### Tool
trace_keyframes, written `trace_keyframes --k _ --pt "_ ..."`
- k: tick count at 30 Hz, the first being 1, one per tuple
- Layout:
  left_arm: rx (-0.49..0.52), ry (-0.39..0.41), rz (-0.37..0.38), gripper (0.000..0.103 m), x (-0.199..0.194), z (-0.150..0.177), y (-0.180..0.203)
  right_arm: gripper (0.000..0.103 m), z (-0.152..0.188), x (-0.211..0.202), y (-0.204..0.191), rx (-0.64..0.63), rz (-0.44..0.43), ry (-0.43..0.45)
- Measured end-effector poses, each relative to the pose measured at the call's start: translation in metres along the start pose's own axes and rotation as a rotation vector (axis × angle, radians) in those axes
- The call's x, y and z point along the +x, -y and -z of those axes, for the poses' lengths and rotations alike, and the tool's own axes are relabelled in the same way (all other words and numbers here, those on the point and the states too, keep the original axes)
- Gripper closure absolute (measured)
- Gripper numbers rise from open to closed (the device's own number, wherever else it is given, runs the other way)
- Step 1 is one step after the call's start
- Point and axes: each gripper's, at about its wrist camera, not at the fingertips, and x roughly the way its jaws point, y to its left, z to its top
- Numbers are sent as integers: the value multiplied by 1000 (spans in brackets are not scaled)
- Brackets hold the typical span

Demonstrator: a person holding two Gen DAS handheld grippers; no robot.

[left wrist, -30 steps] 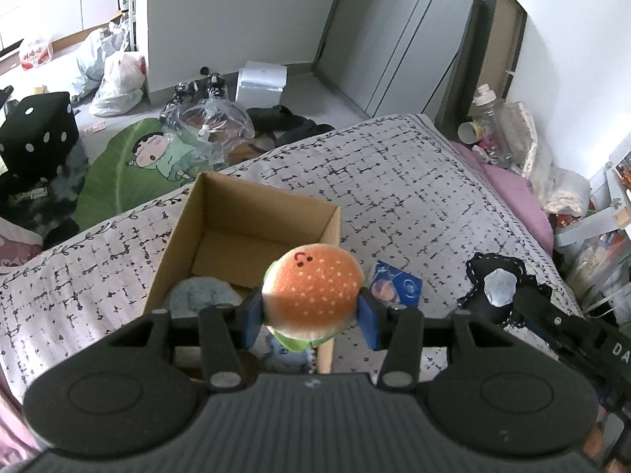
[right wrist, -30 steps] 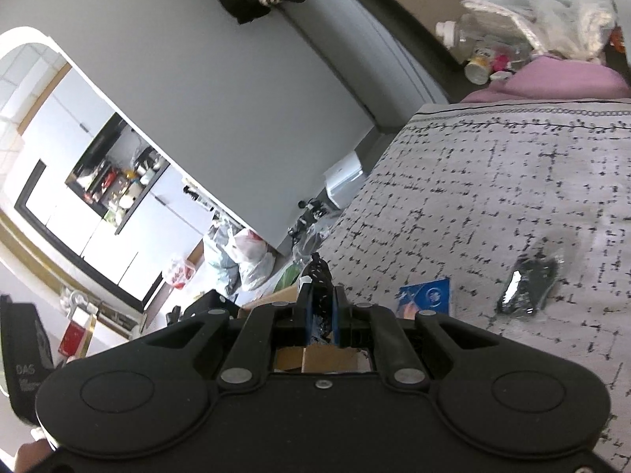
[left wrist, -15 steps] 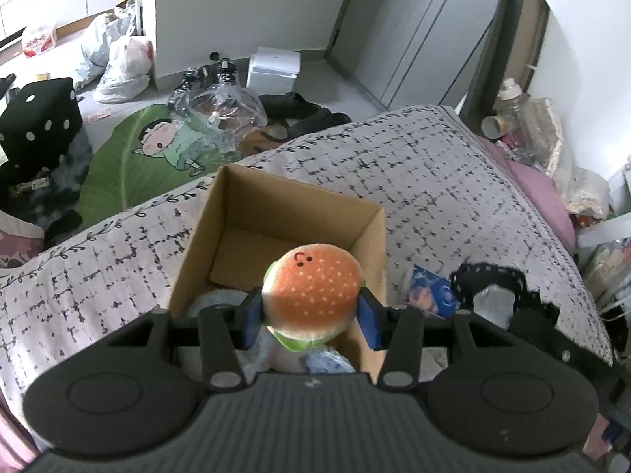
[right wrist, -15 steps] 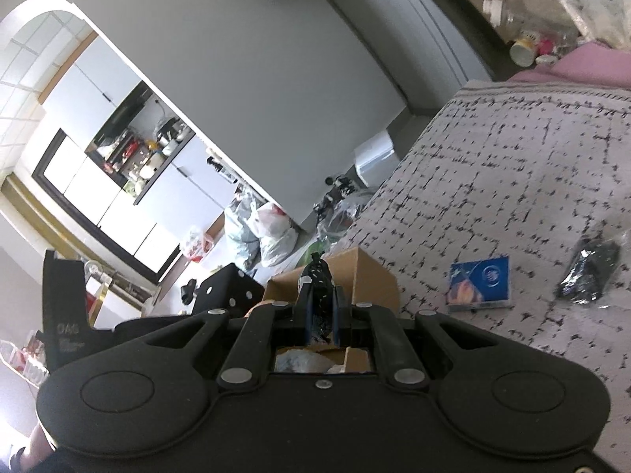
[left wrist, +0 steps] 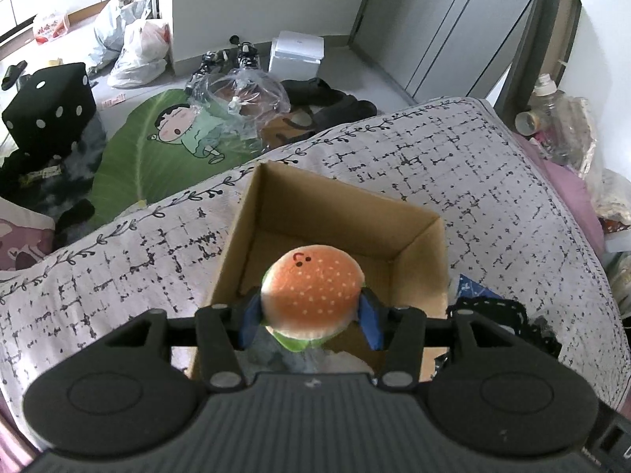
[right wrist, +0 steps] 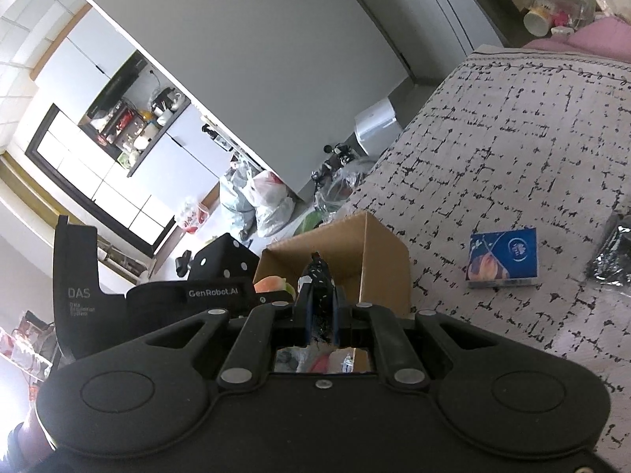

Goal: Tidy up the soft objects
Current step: 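Open both grippers to drop the burger plush and bagged item into the box, then move both grippers toward the blue tissue pack and the other black bagged item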

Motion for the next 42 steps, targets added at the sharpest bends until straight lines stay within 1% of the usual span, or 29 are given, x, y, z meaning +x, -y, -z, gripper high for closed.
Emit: trace_keyframes --k 3,8,9,11,12,13,15,17,18,20,21,22,23,25,26,28,30,34,36,38,40,42 --pt "4 -7 -2 50 4 -3 -3 94 0 6 -3 -3 4 -6" --pt "5 -26 -8 48 10 -5 -5 93 0 15 -6 -7 -12 -1" --pt "2 -26 -13 46 10 -6 -6 89 1 17 -6 -4 -26 -1" --pt "-3 -24 -22 38 9 -6 -7 85 2 24 -5 9 -49 -23" --pt "-4 -26 -23 37 9 -7 -7 78 4 26 -4 10 -53 -35" --pt "-4 -30 -22 36 8 -6 -7 75 5 27 -4 6 -49 -37" --pt "-3 -34 -26 35 6 -6 -7 75 7 26 -6 -8 -31 -39" --pt "1 -28 -31 33 1 -5 -5 75 6 22 -6 -1 -32 -36" --pt "3 -22 -36 32 -1 -5 -5 73 5 19 -6 2 -32 -30" --pt "6 -13 -43 31 -6 -3 -3 65 2 11 -6 6 -24 -12" --pt "8 -10 -46 30 -8 -3 -2 57 1 8 -6 6 -21 -1" --pt "11 -10 -48 29 -10 -2 0 51 -1 4 -5 6 -18 8" --pt "14 -11 -47 29 -12 -2 1 49 -2 0 -5 8 -13 16" --pt "23 -4 -38 28 -17 0 4 40 -4 -6 -3 9 -1 26" --pt "32 0 -37 28 -19 2 6 37 -5 -9 -2 7 13 33" --pt "55 13 -45 27 -24 5 12 27 -6 -15 -2 -3 46 48" --pt "70 25 -53 25 -29 8 18 21 -8 -21 -1 -18 77 65" --pt "76 45 -77 20 -37 12 27 11 -12 -35 3 -20 105 98" --pt "84 41 -73 19 -40 15 33 10 -14 -41 7 -15 105 105" --pt "83 40 -71 13 -43 17 39 6 -15 -44 10 -5 110 110" --pt "70 46 -70 10 -49 20 41 0 -16 -48 13 -1 112 119" --pt "54 55 -67 8 -57 21 43 0 -16 -52 15 0 116 121"
